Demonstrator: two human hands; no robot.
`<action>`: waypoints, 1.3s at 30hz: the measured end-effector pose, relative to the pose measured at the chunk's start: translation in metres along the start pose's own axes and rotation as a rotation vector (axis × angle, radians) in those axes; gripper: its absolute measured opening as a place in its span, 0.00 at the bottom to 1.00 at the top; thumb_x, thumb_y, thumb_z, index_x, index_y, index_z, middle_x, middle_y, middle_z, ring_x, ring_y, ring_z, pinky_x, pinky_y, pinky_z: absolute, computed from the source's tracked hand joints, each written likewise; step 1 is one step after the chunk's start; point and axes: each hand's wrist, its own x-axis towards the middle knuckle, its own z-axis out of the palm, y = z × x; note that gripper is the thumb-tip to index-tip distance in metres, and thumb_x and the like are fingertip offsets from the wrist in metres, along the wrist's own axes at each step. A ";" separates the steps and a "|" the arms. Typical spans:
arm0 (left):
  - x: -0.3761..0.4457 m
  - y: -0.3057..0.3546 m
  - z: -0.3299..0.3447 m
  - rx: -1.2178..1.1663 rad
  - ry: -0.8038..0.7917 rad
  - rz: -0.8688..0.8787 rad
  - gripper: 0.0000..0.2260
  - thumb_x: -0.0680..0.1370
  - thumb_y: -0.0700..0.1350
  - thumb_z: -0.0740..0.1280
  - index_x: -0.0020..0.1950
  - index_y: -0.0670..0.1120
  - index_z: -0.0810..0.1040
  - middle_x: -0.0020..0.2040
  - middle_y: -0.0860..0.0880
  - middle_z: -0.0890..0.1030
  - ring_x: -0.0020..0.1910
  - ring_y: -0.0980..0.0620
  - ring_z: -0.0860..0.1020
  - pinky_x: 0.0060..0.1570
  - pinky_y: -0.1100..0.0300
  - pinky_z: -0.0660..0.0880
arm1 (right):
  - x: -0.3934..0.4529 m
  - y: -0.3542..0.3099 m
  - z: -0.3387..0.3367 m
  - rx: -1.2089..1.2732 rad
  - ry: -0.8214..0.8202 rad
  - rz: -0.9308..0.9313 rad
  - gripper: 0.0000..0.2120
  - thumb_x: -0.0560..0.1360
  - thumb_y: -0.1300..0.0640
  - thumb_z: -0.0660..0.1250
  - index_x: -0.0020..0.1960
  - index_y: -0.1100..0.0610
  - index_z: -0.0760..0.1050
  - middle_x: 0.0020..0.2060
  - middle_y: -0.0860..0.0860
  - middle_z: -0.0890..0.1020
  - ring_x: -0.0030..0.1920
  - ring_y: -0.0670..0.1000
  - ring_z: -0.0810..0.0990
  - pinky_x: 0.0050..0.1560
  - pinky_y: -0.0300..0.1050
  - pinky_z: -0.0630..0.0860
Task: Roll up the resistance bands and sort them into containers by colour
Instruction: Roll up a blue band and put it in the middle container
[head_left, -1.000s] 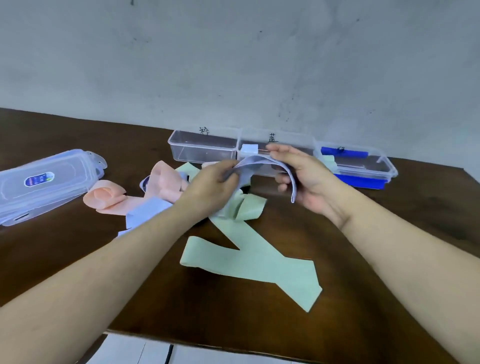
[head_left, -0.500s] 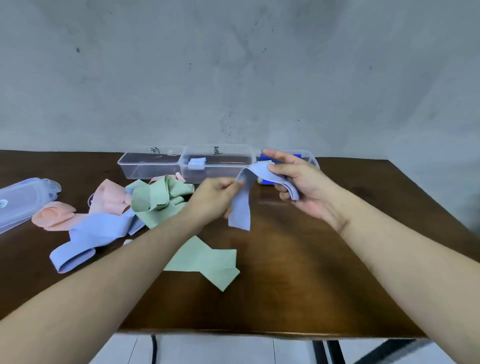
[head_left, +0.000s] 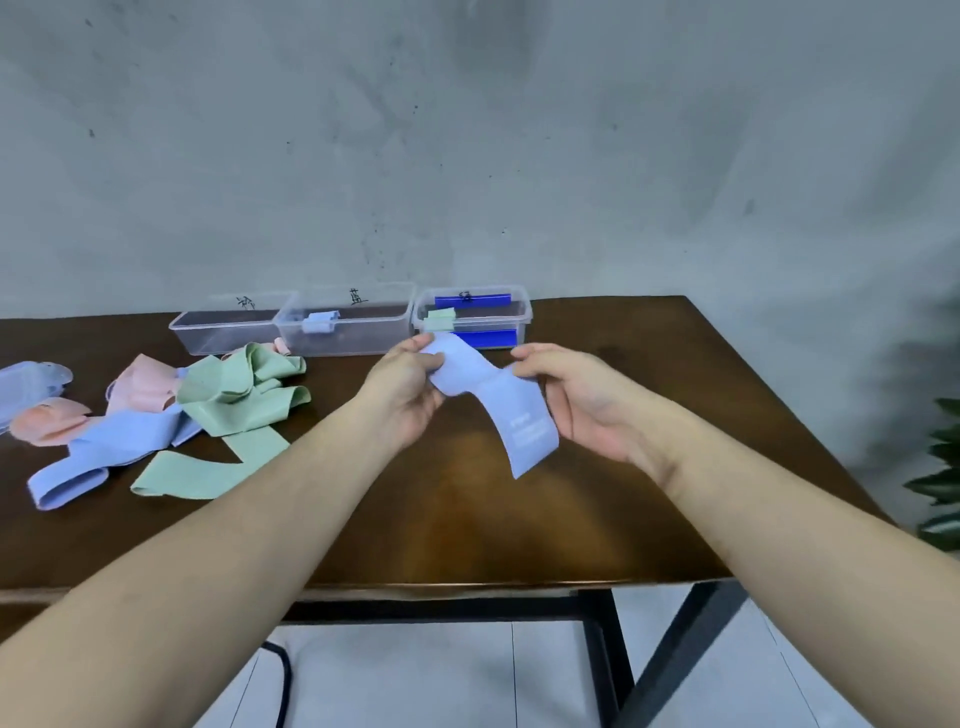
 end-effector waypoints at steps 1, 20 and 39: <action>-0.004 -0.002 0.007 0.007 -0.009 0.021 0.21 0.81 0.29 0.58 0.72 0.43 0.69 0.63 0.40 0.79 0.51 0.44 0.82 0.41 0.53 0.82 | -0.006 0.001 -0.005 -0.051 -0.024 0.041 0.08 0.81 0.56 0.65 0.59 0.56 0.77 0.49 0.55 0.84 0.47 0.51 0.85 0.51 0.49 0.80; 0.059 -0.028 -0.005 0.258 -0.112 0.012 0.24 0.77 0.28 0.62 0.69 0.48 0.76 0.64 0.46 0.78 0.58 0.49 0.80 0.44 0.61 0.80 | 0.058 0.040 -0.002 -0.410 -0.002 0.303 0.13 0.80 0.49 0.68 0.63 0.52 0.77 0.55 0.51 0.84 0.56 0.51 0.84 0.58 0.54 0.81; 0.182 -0.053 -0.007 0.898 -0.305 0.159 0.20 0.79 0.38 0.68 0.69 0.53 0.76 0.71 0.51 0.72 0.61 0.55 0.72 0.48 0.67 0.74 | 0.138 0.061 -0.020 -1.108 0.394 0.324 0.07 0.78 0.48 0.71 0.48 0.50 0.76 0.37 0.51 0.83 0.28 0.47 0.80 0.31 0.39 0.81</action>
